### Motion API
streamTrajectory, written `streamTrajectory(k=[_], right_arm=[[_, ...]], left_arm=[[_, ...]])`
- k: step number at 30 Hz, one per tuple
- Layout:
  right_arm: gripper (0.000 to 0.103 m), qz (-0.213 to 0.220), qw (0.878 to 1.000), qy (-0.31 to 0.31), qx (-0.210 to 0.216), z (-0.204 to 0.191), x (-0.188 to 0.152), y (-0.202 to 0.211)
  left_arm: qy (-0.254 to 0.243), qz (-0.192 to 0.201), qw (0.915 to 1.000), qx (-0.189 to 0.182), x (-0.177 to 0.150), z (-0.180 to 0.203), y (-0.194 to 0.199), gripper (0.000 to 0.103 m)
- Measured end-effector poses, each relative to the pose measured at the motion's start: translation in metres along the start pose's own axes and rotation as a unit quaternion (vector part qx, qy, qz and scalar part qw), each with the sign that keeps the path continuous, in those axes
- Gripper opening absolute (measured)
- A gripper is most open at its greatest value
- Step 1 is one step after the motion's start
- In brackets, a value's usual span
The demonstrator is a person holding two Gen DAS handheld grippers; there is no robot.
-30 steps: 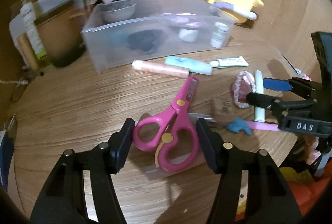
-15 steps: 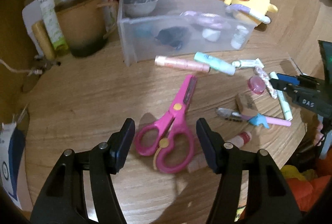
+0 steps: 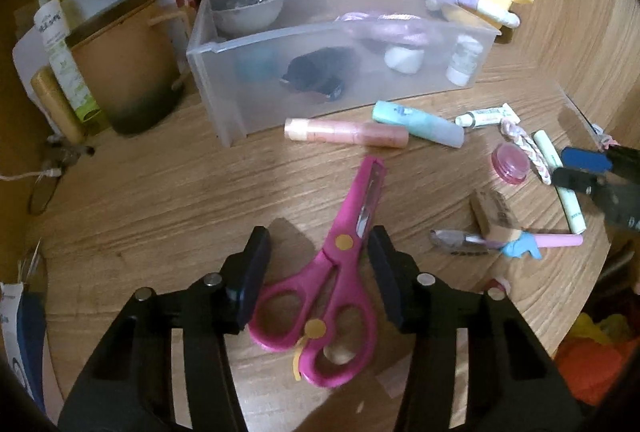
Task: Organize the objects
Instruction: 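Grasp the pink scissors with the left tool while the right tool grasps the pale green tube, then carry the scissors and green tube into the clear box and open both tools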
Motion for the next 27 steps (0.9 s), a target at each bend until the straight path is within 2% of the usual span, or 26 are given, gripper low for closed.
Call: streamTrajectory(k=[4, 9, 12, 14, 15, 20, 27], right_arm=[[0.041, -0.008, 1.000, 0.018, -0.015, -0.006, -0.008, -0.007], [0.041, -0.001, 1.000, 0.017, -0.017, 0.000, -0.009, -0.006], [0.033, 0.007, 1.000, 0.016, -0.019, 0.005, -0.009, -0.005], [0.017, 0.008, 1.000, 0.011, -0.020, 0.010, -0.009, -0.004], [0.014, 0.008, 1.000, 0.007, -0.022, 0.013, -0.008, -0.004], [0.014, 0.013, 1.000, -0.027, -0.007, 0.025, -0.003, 0.001], [0.014, 0.072, 0.996, -0.047, 0.007, 0.030, 0.023, 0.038]], left_arm=[[-0.007, -0.004, 1.0000, -0.003, 0.005, 0.002, -0.002, 0.041], [-0.008, -0.003, 1.0000, -0.001, 0.012, 0.001, -0.002, 0.018], [-0.012, 0.003, 0.9999, 0.005, 0.012, 0.001, -0.002, 0.018], [-0.013, 0.013, 0.9997, 0.016, 0.012, 0.000, 0.000, 0.018], [-0.010, 0.015, 0.9996, 0.021, 0.011, -0.002, 0.001, 0.018], [0.023, 0.041, 0.9987, 0.017, 0.012, -0.013, 0.016, 0.018], [0.064, 0.072, 0.9952, -0.021, 0.019, -0.020, 0.042, 0.018]])
Point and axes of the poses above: each gripper's, at about its wrist camera, not at the fingertips, and y roughly against the way its jaws point, z to its right, x to its top, the point moved 10 cm from there along -y, roughly the way its jaws point, and after that the axes turned 14 degrees about -z, right-handed, at the moved point
